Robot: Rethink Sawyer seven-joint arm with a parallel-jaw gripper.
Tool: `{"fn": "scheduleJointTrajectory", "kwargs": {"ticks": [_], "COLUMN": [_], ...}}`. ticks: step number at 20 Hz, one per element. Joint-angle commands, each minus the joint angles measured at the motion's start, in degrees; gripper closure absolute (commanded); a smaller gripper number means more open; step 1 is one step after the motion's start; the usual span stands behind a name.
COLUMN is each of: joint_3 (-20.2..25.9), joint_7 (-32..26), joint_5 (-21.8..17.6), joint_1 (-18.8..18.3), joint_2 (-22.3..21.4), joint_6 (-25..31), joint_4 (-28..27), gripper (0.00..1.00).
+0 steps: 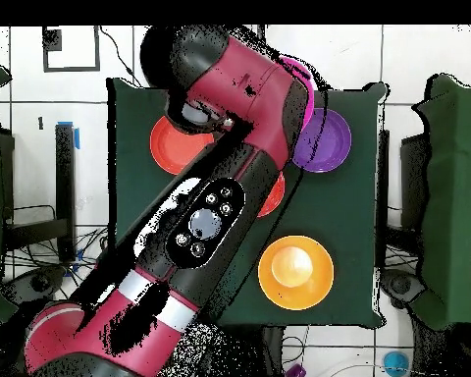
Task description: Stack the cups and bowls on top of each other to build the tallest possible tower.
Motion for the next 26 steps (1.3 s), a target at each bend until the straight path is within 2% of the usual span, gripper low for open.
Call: {"fn": "scheduleJointTrajectory", "kwargs": {"ticks": [1, 5, 12, 19, 26], "joint_3": [9.49, 9.72, 11.88, 13.22, 14.28], "joint_7": [10.03, 9.85, 7.74, 6.29, 7.37], "joint_5": [-4.17, -5.06, -5.79, -6.72, -7.02], "joint_1": [0.95, 1.04, 0.60, 0.33, 0.57], "joint_2": [0.62, 0.72, 2.36, 2.17, 2.53], "joint_6": [-5.61, -7.13, -12.90, -14.38, -15.51], "joint_4": [5.43, 5.82, 6.97, 8.03, 8.13], "gripper": [0.00, 0.00, 0.00, 0.00, 0.00]}}
